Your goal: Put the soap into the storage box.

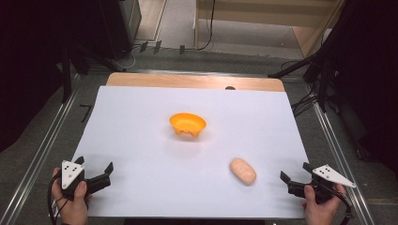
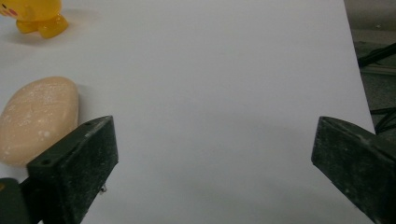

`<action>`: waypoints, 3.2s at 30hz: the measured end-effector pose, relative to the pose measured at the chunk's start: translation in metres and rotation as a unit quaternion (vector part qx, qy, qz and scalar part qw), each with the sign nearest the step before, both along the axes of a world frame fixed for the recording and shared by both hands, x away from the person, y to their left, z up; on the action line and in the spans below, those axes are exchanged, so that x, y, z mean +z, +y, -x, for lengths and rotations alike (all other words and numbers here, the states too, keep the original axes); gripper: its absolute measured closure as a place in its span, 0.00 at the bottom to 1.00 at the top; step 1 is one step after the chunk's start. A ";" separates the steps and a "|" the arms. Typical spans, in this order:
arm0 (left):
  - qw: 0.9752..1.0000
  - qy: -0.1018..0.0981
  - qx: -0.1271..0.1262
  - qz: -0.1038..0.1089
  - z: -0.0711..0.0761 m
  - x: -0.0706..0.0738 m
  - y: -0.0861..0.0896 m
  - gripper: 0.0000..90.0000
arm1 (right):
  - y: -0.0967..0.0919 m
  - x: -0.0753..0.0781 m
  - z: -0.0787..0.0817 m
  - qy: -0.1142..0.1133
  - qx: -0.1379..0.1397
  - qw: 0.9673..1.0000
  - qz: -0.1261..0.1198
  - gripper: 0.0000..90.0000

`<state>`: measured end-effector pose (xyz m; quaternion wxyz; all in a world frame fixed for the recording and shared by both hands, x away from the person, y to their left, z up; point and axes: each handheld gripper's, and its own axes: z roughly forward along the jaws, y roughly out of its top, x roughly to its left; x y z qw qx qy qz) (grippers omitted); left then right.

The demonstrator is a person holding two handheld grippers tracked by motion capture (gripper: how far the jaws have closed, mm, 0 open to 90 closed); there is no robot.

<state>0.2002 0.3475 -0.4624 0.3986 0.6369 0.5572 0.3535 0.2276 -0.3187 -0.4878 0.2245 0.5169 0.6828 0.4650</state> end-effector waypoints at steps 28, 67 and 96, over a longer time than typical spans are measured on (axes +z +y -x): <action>1.000 0.008 0.001 0.005 -0.002 0.000 0.001 0.04 | 0.033 0.024 -0.012 0.125 0.113 0.979 0.114 0.00; 1.000 0.010 0.000 0.010 -0.002 0.000 0.002 0.05 | 0.110 0.042 -0.045 0.203 0.152 0.951 0.177 0.07; 1.000 0.010 -0.001 0.010 -0.002 0.000 0.003 0.05 | 0.152 0.031 -0.057 0.233 0.168 0.940 0.184 0.22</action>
